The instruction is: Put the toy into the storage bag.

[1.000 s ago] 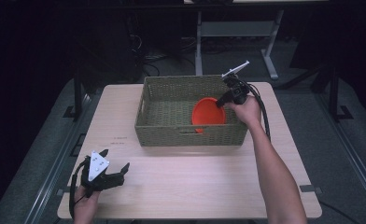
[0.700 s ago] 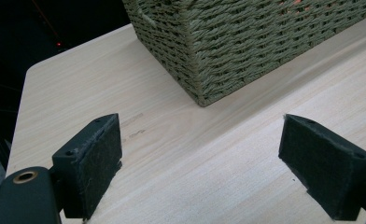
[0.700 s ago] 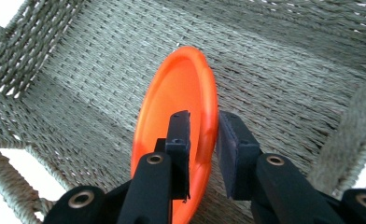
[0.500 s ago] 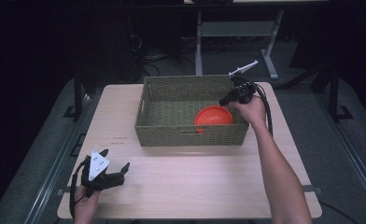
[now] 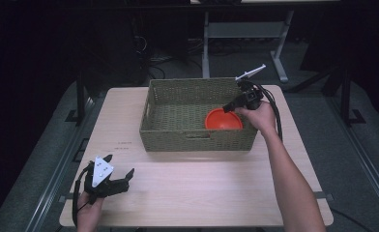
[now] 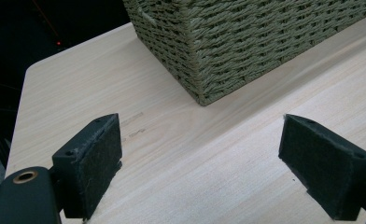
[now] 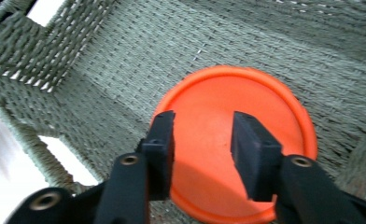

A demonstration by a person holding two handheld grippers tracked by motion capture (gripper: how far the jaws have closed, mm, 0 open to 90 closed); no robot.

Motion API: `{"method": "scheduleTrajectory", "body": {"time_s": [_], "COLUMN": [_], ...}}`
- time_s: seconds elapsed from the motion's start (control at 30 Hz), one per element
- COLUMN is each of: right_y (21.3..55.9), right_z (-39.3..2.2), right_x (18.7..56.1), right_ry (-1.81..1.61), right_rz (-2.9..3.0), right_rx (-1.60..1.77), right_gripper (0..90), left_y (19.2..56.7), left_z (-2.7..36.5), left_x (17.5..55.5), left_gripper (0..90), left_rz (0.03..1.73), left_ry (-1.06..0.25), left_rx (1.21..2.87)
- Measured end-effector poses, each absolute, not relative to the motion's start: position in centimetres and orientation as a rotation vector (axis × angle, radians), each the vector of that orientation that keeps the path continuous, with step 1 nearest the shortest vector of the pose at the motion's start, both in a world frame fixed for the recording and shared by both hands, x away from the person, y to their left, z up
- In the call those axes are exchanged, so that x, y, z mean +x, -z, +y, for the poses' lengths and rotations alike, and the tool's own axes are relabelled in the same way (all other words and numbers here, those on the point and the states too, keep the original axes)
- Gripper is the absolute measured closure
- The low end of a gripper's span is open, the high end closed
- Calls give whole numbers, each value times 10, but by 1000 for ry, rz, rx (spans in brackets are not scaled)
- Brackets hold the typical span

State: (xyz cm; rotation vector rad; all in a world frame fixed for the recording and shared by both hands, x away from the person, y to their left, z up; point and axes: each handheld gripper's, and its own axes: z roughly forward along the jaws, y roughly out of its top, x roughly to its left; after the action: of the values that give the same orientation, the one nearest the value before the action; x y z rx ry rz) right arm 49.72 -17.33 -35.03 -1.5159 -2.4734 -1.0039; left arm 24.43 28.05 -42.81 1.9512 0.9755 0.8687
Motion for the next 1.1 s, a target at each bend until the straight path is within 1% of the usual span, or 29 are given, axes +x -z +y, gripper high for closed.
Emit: {"method": "scheduleTrajectory", "body": {"time_s": [0.03, 0.07, 0.13, 0.23, 0.37, 0.77, 1.1], "right_y": [350, 349, 349, 347, 348, 343, 336], "right_z": [-173, -173, -173, -173, -176, -179, -183], "right_x": [497, 495, 494, 489, 487, 476, 459], "right_ry": [1004, 1020, 1023, 1041, 1065, 1101, 1189], "right_rz": [-2473, -2471, -2471, -2477, -2466, -2447, -2440], "right_rx": [-1516, -1498, -1489, -1480, -1453, -1418, -1359], "right_gripper": [569, 537, 526, 437, 399, 364, 329], "left_y": [428, 428, 428, 427, 428, 428, 428], "left_z": [281, 280, 280, 280, 279, 279, 279], "left_x": [244, 244, 244, 243, 243, 243, 243], "left_gripper": [128, 128, 128, 128, 128, 128, 128], "left_rz": [975, 977, 977, 975, 968, 970, 967], "left_ry": [-869, -868, -867, -871, -871, -871, -875], "left_rx": [1951, 1949, 1950, 1950, 1963, 1951, 1955]}}
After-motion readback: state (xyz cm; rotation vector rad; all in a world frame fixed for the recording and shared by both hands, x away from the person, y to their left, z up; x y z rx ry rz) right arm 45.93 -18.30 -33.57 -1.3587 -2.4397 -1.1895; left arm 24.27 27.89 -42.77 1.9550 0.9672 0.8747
